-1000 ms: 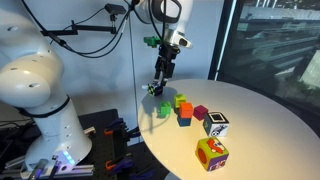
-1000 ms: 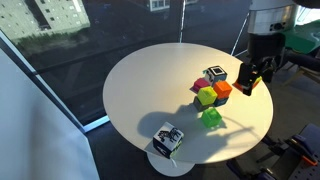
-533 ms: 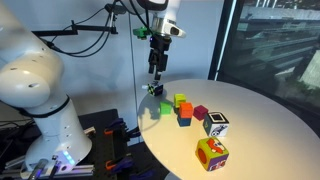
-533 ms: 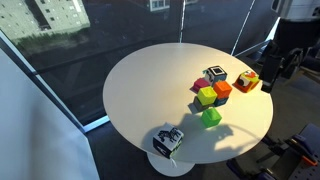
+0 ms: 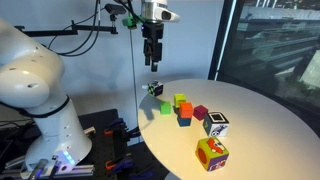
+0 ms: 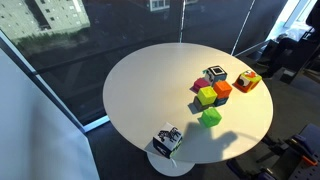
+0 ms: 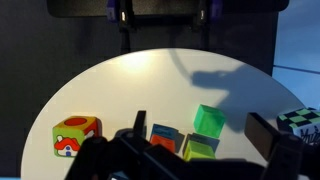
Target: Put the yellow block on top of the grey block
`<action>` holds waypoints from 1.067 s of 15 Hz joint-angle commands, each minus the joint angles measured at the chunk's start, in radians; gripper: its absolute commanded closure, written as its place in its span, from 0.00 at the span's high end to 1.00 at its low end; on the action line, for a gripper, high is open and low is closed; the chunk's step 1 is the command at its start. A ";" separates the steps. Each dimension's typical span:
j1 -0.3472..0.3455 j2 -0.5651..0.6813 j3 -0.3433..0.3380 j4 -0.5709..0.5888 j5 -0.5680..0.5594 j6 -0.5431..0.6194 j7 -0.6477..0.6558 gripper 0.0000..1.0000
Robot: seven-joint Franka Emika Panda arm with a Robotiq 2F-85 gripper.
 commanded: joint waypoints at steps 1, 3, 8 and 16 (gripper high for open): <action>-0.013 -0.095 -0.008 -0.030 0.009 -0.024 -0.037 1.00; -0.015 -0.118 -0.009 -0.035 0.009 -0.026 -0.036 1.00; -0.018 -0.110 0.006 -0.027 0.007 -0.020 -0.014 1.00; -0.018 -0.108 0.009 -0.030 0.007 -0.020 -0.014 1.00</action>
